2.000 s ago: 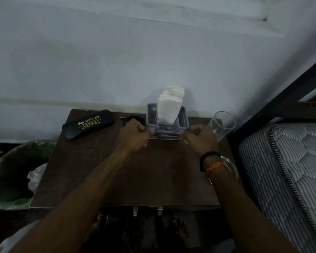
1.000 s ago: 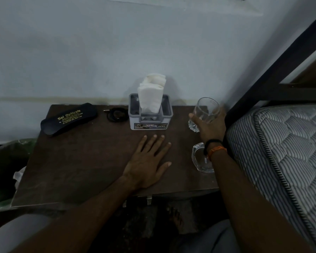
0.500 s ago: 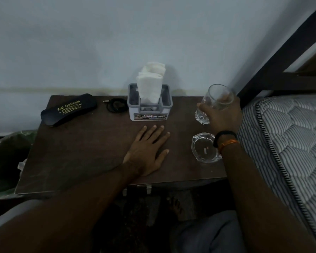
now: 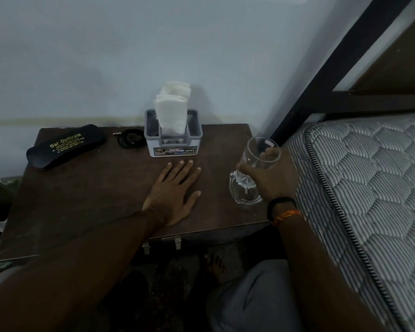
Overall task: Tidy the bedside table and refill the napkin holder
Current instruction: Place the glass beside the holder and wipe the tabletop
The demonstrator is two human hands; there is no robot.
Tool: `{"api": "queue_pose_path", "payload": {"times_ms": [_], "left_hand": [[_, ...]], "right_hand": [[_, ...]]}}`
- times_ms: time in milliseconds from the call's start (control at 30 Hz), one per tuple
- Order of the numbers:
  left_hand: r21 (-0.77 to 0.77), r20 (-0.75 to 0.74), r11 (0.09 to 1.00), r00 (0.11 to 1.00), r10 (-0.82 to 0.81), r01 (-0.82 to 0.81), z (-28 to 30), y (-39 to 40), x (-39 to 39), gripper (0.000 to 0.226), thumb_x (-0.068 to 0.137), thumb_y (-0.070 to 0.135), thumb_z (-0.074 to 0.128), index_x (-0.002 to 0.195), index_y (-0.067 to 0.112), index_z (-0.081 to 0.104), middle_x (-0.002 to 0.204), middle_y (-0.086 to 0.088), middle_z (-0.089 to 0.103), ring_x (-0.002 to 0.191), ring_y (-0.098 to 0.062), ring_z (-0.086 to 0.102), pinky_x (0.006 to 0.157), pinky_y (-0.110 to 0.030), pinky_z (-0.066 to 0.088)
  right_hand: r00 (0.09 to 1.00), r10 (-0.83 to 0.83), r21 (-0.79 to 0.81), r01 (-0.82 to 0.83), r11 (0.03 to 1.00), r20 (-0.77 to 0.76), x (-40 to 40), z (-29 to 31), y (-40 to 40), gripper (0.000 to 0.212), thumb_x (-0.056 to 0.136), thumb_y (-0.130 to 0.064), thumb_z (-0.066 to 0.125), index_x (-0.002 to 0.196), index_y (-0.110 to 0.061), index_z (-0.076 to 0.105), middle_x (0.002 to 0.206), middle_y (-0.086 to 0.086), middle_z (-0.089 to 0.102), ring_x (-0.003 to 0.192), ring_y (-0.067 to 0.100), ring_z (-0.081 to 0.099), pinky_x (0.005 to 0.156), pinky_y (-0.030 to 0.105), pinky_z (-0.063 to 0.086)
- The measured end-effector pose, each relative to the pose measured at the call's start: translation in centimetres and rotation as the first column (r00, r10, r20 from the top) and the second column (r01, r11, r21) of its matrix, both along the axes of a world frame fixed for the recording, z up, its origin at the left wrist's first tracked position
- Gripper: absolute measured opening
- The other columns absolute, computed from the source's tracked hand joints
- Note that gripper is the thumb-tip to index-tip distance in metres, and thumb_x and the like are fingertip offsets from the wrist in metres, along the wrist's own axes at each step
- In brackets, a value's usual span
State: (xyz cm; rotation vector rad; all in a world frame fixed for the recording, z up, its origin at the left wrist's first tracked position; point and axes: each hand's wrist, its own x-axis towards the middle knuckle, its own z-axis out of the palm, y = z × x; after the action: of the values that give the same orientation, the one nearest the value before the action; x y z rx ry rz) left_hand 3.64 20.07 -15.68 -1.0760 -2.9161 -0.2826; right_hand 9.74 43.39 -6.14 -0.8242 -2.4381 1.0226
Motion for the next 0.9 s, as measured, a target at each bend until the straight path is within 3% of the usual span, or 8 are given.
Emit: {"api": "queue_pose_path", "payload": {"times_ms": [367,533,667,900], "left_hand": [[0.013,0.007,1.0,1.0,0.001,-0.001,0.1,0.1,0.0,0.064,0.099,0.058,0.024,0.157,0.03,0.02,0.165,0.001,0.018,0.153,-0.018,0.011,0.125,-0.045,0.008],[0.008,0.005,1.0,1.0,0.0,0.0,0.3,0.1,0.0,0.064,0.099,0.058,0.022,0.157,0.03,0.019,0.165,0.001,0.017,0.153,-0.018,0.011,0.124,-0.045,0.009],[0.001,0.012,1.0,1.0,0.0,0.0,0.1,0.1,0.0,0.064,0.099,0.059,0.021,0.157,0.031,0.017,0.166,0.001,0.016,0.154,-0.018,0.01,0.124,-0.045,0.009],[0.007,-0.006,1.0,1.0,0.001,0.0,0.0,0.0,0.0,0.063,0.099,0.057,0.025,0.156,0.03,0.021,0.165,0.001,0.02,0.153,-0.019,0.014,0.124,-0.045,0.011]], "right_hand": [[1.0,-0.005,-0.054,0.005,0.999,-0.004,2.1,-0.8,-0.3,0.076,0.049,-0.048,0.086,0.112,-0.02,0.055,0.103,-0.005,0.065,0.092,0.015,0.062,0.075,0.025,0.042],[1.0,0.017,-0.086,-0.017,0.996,0.003,2.4,-1.3,-0.5,0.073,0.051,-0.04,0.09,0.112,-0.021,0.055,0.102,-0.009,0.063,0.091,0.011,0.06,0.066,0.011,0.037],[1.0,0.012,-0.115,-0.013,0.993,-0.015,2.5,-1.7,-0.5,0.075,0.051,-0.038,0.091,0.113,-0.021,0.054,0.104,-0.007,0.063,0.094,0.013,0.061,0.075,0.021,0.045],[0.999,0.013,-0.149,-0.019,0.989,-0.041,3.1,-1.6,-0.7,0.072,0.057,-0.03,0.091,0.117,-0.02,0.053,0.105,-0.009,0.061,0.084,-0.001,0.056,0.065,0.006,0.037]]}}
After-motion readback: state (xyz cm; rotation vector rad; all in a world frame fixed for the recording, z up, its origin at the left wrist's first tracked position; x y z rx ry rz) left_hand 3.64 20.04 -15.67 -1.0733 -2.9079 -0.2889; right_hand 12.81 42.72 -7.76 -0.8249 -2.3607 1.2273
